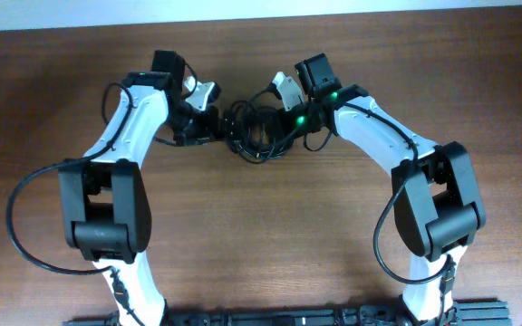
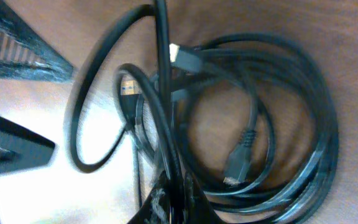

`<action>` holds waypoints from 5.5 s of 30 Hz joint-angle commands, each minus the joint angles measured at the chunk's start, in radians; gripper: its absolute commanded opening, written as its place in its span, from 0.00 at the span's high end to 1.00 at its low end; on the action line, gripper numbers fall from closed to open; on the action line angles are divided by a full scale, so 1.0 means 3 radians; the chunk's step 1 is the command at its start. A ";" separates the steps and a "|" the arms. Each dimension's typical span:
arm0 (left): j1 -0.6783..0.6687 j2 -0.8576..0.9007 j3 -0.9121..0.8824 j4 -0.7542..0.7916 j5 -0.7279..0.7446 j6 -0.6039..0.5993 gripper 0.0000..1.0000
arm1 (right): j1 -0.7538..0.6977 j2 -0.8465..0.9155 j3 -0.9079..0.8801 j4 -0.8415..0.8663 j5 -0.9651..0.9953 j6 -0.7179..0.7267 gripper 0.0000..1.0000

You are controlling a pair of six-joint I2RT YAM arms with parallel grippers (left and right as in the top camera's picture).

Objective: Untangle cables

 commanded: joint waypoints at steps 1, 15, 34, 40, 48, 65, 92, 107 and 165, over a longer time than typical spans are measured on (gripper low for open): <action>-0.0173 -0.0004 0.0008 -0.0034 -0.0037 -0.0008 0.01 | 0.0019 -0.0223 0.0229 -0.0036 -0.0551 0.0228 0.96; -0.0125 -0.0004 0.0008 0.0226 -0.0490 -0.0744 0.51 | 0.0019 -0.2209 0.2519 -0.0463 0.0828 0.0886 0.96; 0.0327 -0.0011 0.0107 0.0186 0.0577 -0.0837 0.00 | 0.0019 -0.1184 0.2992 -0.0679 0.1094 0.1219 0.96; 0.0936 -0.0018 0.0169 0.0163 0.3525 -0.1692 0.09 | 0.0020 -0.0510 0.2989 -0.1255 -0.0282 0.0753 0.96; 0.0936 -0.0018 0.0169 0.0161 0.3526 -0.2808 0.01 | 0.0486 0.0140 0.2989 -0.1209 -0.0584 0.0469 0.96; 0.0937 -0.0018 0.0169 0.0161 0.3103 -0.3449 0.06 | 0.0936 0.0142 0.2989 -0.0579 0.1537 0.0285 0.96; 0.1041 -0.0018 0.0169 0.0164 0.3123 -0.4992 0.43 | 0.1333 0.0142 0.2989 -0.0486 0.1578 0.0975 0.96; 0.1061 -0.0018 0.0169 0.0165 0.2909 -0.4986 0.83 | 0.1329 0.0142 0.2989 -0.0451 0.1592 0.0974 0.96; 0.0754 -0.0408 0.1133 0.3077 -0.3752 -0.0792 1.00 | -0.0436 -0.0235 0.2968 -0.3179 0.1518 0.1021 0.46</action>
